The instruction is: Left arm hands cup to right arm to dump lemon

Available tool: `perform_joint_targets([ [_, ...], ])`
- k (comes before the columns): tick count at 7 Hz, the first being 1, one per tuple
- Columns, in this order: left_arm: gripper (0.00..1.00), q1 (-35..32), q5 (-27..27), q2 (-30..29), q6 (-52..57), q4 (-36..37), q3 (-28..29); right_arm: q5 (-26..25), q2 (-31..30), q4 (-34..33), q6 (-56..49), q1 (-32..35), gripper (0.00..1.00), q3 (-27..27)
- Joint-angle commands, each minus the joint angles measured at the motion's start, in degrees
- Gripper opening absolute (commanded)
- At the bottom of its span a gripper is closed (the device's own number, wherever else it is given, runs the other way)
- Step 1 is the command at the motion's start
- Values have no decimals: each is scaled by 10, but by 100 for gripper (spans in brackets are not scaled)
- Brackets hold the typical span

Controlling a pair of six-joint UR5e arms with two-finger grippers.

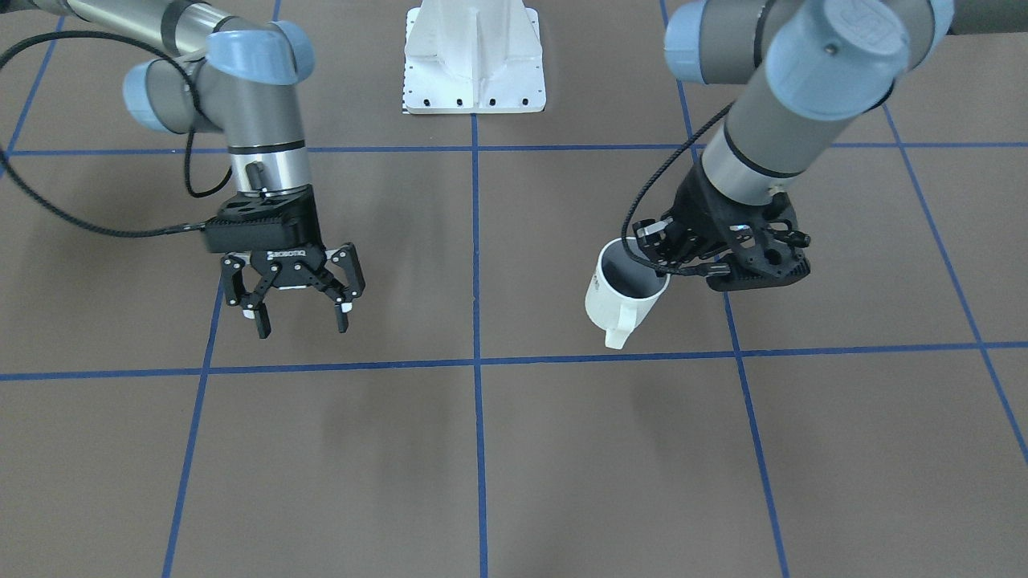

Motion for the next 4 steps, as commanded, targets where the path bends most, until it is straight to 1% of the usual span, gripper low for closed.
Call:
perform_joint_targets([
  [1,0,-30,-40,132,66,-114,-14,186,-45,-6,-99,122,100,3],
  [2,0,-43,-41,168,112,-124,-14,279,-67,-7,-107,184,100,-1],
  [3,0,-67,-41,199,190,-119,-13,353,-109,-7,-155,232,100,-2],
  [4,0,-81,-42,227,226,-121,-13,399,-147,-7,-202,268,100,-1],
])
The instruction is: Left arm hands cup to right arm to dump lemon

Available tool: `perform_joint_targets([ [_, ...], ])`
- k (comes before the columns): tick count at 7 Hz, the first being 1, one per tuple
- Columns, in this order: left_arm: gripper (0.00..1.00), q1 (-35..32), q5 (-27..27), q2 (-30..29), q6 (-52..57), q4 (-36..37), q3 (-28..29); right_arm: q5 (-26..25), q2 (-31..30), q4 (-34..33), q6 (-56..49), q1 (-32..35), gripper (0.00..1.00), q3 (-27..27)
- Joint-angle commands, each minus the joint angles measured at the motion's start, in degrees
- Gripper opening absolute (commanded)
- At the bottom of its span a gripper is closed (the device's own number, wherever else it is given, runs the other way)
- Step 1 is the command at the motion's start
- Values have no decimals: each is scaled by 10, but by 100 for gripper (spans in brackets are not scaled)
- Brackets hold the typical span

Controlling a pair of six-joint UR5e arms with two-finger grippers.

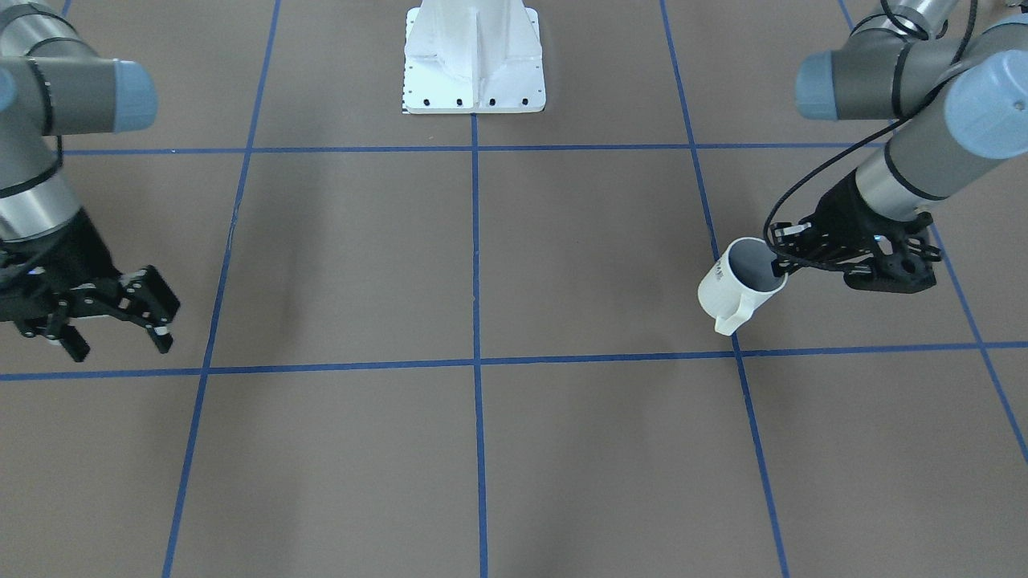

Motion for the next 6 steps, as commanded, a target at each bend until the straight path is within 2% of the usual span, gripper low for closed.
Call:
perform_joint_targets([
  [1,0,-29,-2,79,113,-10,-1,126,-78,-17,-132,93,100,-3],
  [3,0,-43,-2,115,166,-11,0,186,-92,-151,-256,157,100,-1],
  [4,0,-45,-2,130,193,-12,0,192,-112,-210,-343,187,100,4],
  [6,0,-58,-18,139,205,-11,-1,197,-160,-218,-411,224,100,-1],
])
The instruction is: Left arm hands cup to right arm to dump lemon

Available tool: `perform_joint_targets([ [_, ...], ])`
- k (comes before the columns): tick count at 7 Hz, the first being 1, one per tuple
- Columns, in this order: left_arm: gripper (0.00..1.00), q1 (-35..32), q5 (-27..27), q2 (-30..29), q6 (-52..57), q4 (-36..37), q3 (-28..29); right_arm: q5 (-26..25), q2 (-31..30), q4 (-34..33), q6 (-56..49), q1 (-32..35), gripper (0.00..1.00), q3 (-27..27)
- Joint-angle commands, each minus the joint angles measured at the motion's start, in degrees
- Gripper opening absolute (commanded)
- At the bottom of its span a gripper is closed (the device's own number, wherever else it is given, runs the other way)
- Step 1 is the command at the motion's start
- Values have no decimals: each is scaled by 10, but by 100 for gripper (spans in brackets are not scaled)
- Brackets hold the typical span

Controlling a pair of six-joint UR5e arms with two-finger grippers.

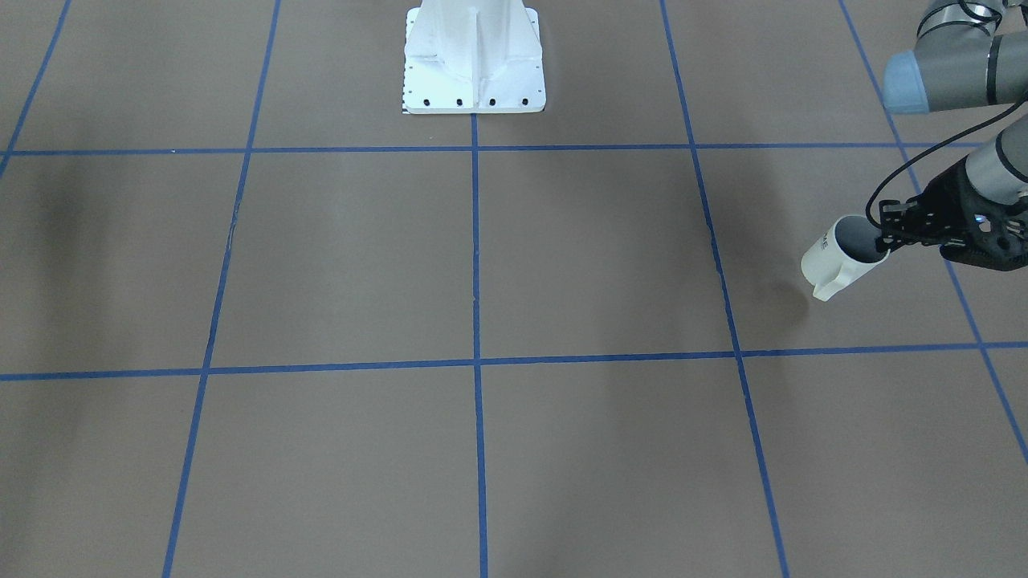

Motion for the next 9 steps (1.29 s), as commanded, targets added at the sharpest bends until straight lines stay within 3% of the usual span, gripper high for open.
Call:
perform_joint_targets([
  [1,0,-7,-13,13,11,0,-3,9,-50,-12,-44,25,100,-2],
  [5,0,-5,-11,51,4,-31,-3,21,-58,-12,-41,37,100,2],
  [9,0,-1,-4,49,4,-43,0,27,-55,-8,-41,37,100,5],
])
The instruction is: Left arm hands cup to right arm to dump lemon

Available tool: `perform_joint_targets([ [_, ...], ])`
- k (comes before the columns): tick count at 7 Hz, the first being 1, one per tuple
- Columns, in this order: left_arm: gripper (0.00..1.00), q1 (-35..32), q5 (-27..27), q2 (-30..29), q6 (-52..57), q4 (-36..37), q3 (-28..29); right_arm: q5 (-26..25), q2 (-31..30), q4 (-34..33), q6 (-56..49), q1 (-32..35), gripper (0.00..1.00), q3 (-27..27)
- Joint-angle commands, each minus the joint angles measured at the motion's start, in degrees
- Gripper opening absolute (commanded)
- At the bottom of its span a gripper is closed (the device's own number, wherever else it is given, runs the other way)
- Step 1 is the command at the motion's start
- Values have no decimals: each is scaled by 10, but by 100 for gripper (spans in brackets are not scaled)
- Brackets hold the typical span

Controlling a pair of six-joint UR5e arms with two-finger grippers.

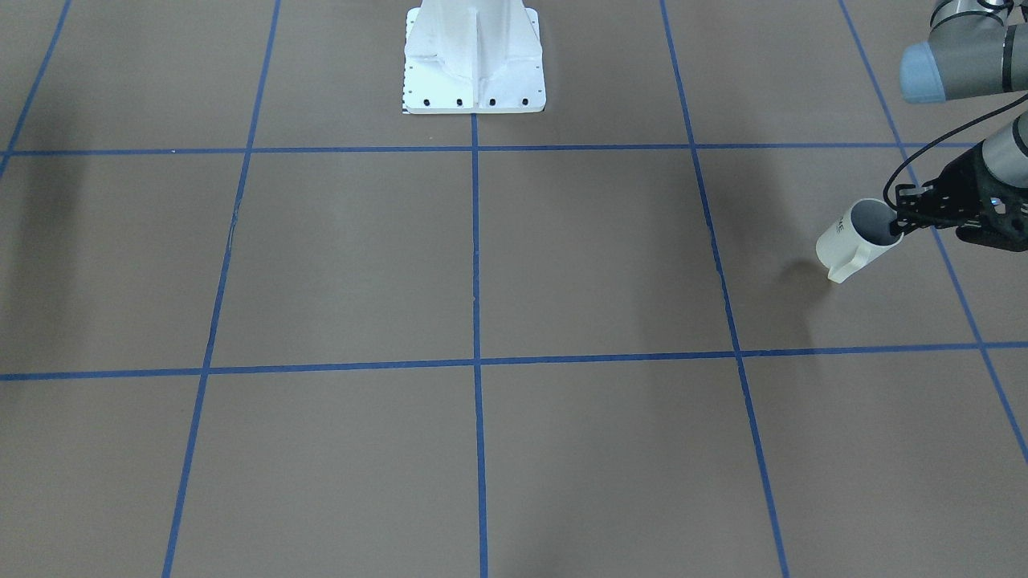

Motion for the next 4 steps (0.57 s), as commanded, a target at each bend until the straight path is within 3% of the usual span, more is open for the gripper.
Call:
perform_joint_targets([
  [1,0,3,1,-1,0,-3,5,2,1,1,0,0,100,1],
  [4,0,14,1,-1,-2,-3,9,3,1,1,0,0,100,1],
])
